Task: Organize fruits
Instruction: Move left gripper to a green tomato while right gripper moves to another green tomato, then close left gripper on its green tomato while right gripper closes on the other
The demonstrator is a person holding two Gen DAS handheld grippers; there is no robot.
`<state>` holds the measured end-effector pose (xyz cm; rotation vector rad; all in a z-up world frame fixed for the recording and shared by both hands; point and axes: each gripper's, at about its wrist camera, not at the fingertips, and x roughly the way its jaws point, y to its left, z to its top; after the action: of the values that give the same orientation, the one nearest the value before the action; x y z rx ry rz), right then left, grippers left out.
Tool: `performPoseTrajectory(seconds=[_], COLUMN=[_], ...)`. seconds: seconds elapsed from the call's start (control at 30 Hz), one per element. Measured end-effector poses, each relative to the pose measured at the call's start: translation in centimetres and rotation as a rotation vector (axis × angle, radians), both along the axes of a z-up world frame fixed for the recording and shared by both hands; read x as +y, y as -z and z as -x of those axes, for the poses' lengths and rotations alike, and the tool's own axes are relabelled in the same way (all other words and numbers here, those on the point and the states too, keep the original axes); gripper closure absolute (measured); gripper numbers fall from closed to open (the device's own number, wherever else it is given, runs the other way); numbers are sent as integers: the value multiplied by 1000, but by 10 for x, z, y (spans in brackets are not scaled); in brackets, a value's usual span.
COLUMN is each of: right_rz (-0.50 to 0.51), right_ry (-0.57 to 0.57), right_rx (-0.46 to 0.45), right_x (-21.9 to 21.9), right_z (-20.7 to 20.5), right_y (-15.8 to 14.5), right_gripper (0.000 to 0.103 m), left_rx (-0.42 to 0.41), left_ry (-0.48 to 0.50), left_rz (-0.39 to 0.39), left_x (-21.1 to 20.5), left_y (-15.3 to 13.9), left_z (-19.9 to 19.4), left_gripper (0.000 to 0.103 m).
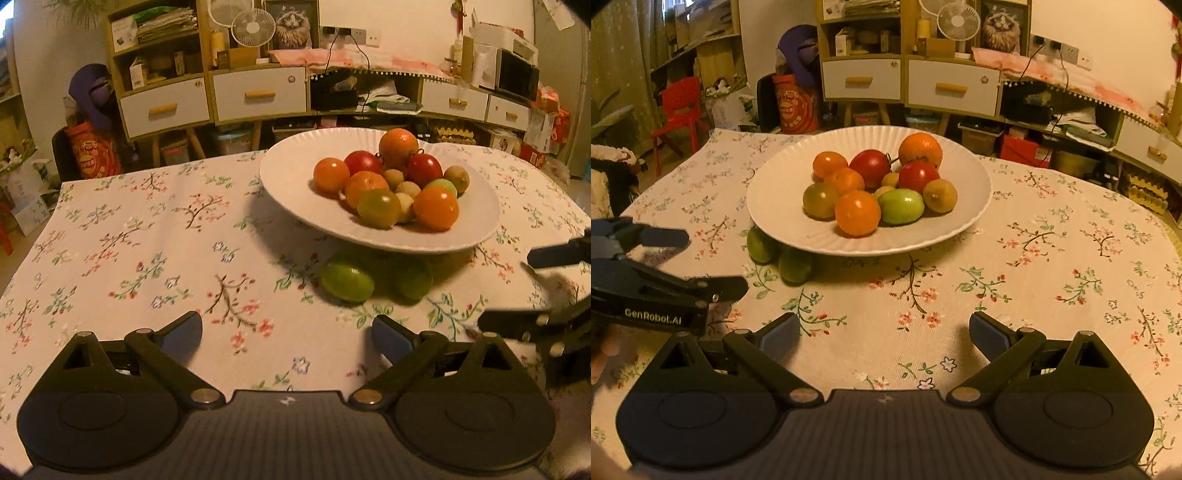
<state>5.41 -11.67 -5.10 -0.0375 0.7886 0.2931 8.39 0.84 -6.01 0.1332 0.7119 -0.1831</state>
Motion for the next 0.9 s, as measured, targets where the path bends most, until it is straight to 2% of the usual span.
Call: performPoseTrajectory(seconds=[0.13, 0.2, 0.37, 0.6, 0.73, 0.9], right_rz=[10, 16, 28, 29, 27, 27], right_ry=[-1, -7, -22, -26, -25, -46], right_rx=[-1, -8, -23, -36, -40, -51], right_x=[3, 4, 5, 8, 10, 17], right_z=[0, 1, -1, -1, -1, -3], right_y=[5, 6, 7, 7, 7, 8], right_gripper=[2, 1, 0, 0, 0, 0], left_rx=[2, -9, -33, -35, -22, 2], left_ry=[7, 24, 81, 115, 128, 113], left_rz=[39, 44, 45, 62, 60, 41], left_x=[-4, -9, -17, -16, -18, -15], left_y=[1, 1, -2, -3, -5, -8], left_z=[-7, -8, -7, -8, -9, -10], left_gripper=[10, 14, 38, 60, 77, 77])
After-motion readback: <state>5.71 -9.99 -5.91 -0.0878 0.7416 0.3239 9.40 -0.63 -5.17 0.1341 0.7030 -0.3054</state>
